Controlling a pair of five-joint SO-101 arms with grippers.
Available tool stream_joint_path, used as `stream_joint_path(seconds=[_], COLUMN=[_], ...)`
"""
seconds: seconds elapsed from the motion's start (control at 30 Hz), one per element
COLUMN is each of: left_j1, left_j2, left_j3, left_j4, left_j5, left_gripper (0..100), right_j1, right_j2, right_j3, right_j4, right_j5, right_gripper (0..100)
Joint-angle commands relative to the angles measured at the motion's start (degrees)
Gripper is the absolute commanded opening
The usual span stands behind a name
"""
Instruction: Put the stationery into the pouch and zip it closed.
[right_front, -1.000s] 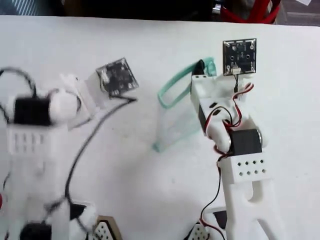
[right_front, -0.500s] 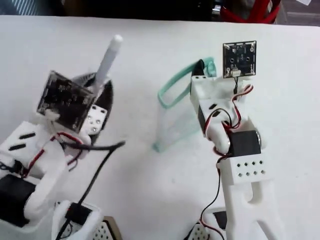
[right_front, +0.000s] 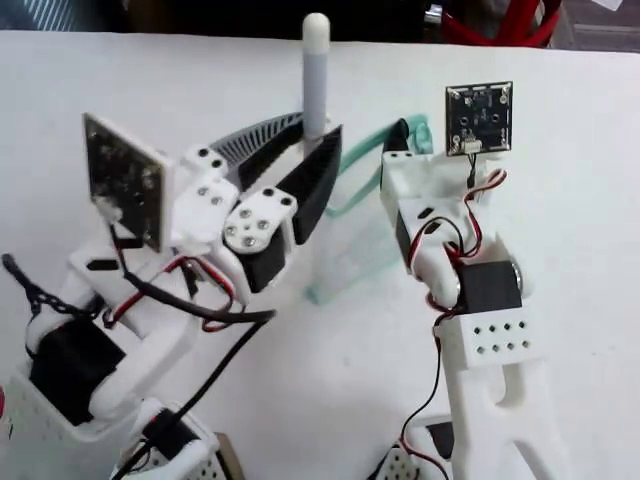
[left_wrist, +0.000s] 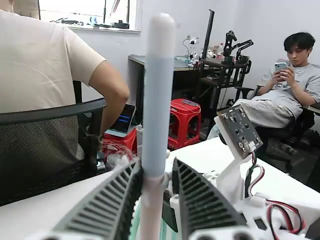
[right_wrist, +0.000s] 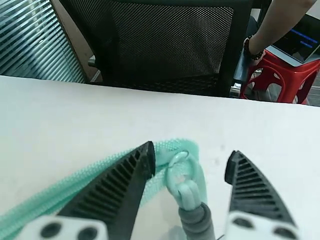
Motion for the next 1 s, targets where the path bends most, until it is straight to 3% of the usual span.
stream_joint_path(seconds=[0.0,0.2,0.37,0.8,0.97], left_j1=[2.59,5.41,1.19,-1.98,-4.35], left_j2=[-0.40,-3.65,-4.00,-8.13,-11.30], left_j3=[3.60,17.14,26.55,31.82,29.19], left_j4=[-3.87,-20.92,-29.54,-34.99,-35.16], left_j5=[2.90,0.62,-0.79,-1.14,-5.45], left_gripper=[2,2,2,2,2], right_j1=[-0.84,-0.75,-0.75,-0.75,-0.75], right_j2=[1.63,1.71,1.71,1.80,1.89], right_j3=[6.24,6.24,6.24,6.24,6.24], right_j4=[0.75,0.66,0.66,0.57,0.57], right_j5=[0.88,0.88,0.88,0.88,0.88], right_gripper=[24.1,24.1,24.1,24.1,24.1])
